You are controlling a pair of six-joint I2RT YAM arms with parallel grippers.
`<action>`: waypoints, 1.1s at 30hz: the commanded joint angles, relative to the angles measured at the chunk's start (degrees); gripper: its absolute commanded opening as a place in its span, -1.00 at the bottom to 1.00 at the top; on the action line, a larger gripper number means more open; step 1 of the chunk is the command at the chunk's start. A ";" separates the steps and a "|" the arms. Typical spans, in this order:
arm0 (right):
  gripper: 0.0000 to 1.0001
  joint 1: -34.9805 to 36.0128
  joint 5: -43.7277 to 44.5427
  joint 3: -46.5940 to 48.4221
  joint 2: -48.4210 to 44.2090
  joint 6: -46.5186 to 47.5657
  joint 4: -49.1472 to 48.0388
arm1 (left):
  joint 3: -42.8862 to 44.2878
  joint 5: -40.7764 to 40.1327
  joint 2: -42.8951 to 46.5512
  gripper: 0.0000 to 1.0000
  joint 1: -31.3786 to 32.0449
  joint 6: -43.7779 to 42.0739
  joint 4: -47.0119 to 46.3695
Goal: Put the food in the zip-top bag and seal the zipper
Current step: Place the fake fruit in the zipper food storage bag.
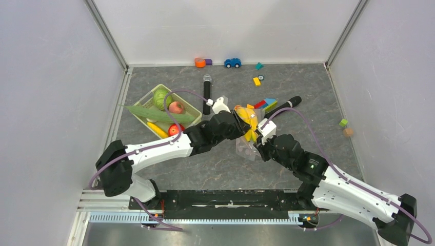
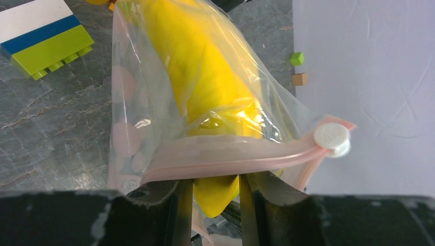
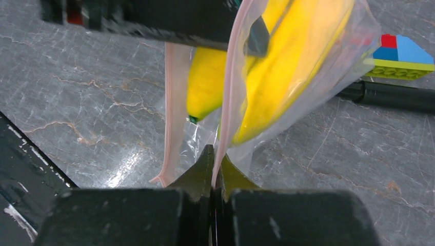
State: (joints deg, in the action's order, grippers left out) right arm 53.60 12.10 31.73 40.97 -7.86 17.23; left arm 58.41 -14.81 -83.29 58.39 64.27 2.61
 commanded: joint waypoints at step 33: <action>-1.00 0.45 8.26 6.59 -0.74 -6.98 -1.82 | 3.21 -6.74 15.74 0.99 4.32 -27.82 20.99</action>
State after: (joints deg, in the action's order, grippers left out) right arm 53.89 21.41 34.96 41.71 -15.11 18.41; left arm 64.16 -10.50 -71.35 62.67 38.98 18.02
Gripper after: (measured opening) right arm 0.005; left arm 0.993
